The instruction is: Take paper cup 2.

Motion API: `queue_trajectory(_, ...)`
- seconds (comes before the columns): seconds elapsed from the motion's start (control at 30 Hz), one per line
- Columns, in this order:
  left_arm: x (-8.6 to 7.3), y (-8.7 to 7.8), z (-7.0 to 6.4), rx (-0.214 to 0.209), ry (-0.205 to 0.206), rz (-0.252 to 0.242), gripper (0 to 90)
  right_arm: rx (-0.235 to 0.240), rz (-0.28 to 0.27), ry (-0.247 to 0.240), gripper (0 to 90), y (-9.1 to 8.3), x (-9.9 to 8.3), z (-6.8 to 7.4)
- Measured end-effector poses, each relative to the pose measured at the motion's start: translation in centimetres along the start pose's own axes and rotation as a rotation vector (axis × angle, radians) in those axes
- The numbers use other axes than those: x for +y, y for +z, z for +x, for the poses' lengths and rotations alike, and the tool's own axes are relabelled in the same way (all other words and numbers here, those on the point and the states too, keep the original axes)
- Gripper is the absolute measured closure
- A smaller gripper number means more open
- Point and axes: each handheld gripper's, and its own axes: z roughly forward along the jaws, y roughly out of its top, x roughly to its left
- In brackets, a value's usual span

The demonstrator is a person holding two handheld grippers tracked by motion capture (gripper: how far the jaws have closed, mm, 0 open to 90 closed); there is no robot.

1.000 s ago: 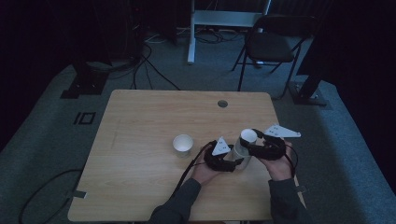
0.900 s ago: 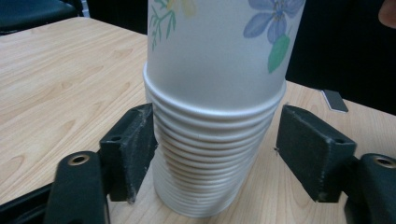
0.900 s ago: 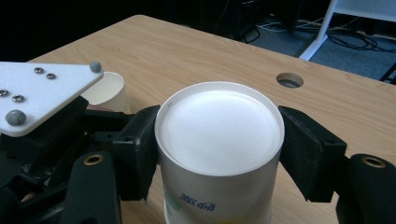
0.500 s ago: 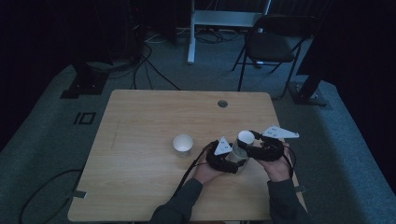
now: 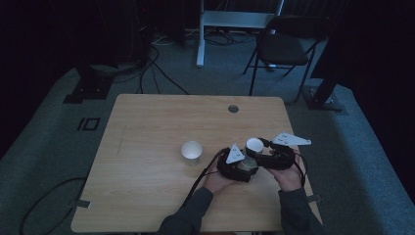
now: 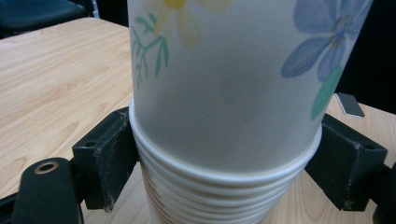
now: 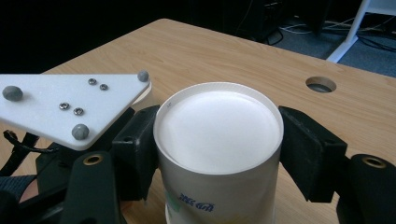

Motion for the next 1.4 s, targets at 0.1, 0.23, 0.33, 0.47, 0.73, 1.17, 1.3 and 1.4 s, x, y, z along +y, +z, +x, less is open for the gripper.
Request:
queue_trajectory(0.1, -0.1, 0.0, 0.0, 0.0, -0.013, -0.01, 17.8, 0.001, 0.001, -0.002, 33.0, 0.0, 0.0, 0.0)
queue_trajectory(0.23, -0.4, 0.0, 0.0, -0.001, -0.025, -0.023, 18.2, 0.003, 0.0, 0.0, 32.9, 0.0, 0.0, 0.0)
queue_trajectory(0.33, -0.4, 0.0, 0.0, 0.002, -0.022, -0.024, 18.7, 0.008, -0.002, 0.003, 32.4, 0.1, 0.0, -0.1)
queue_trajectory(0.47, -0.4, 0.0, 0.0, 0.004, -0.011, -0.021, 19.3, 0.01, 0.002, 0.004, 31.7, 0.1, 0.1, -0.1)
queue_trajectory(0.73, -0.4, 0.0, -0.1, 0.008, -0.003, -0.017, 19.6, -0.012, -0.012, -0.022, 34.6, -0.1, 0.4, 0.2)
queue_trajectory(1.17, -0.4, -0.1, 0.0, 0.001, -0.002, -0.019, 18.5, -0.012, -0.052, -0.028, 34.6, -0.9, 1.5, 0.3)
queue_trajectory(1.3, -0.4, 0.0, -0.1, 0.005, -0.003, -0.017, 18.5, -0.013, -0.055, -0.03, 34.7, -0.9, 1.8, 0.3)
queue_trajectory(1.4, -0.2, 0.2, -0.1, 0.007, -0.004, -0.013, 18.5, -0.018, -0.058, -0.035, 34.7, -1.1, 2.0, 0.3)
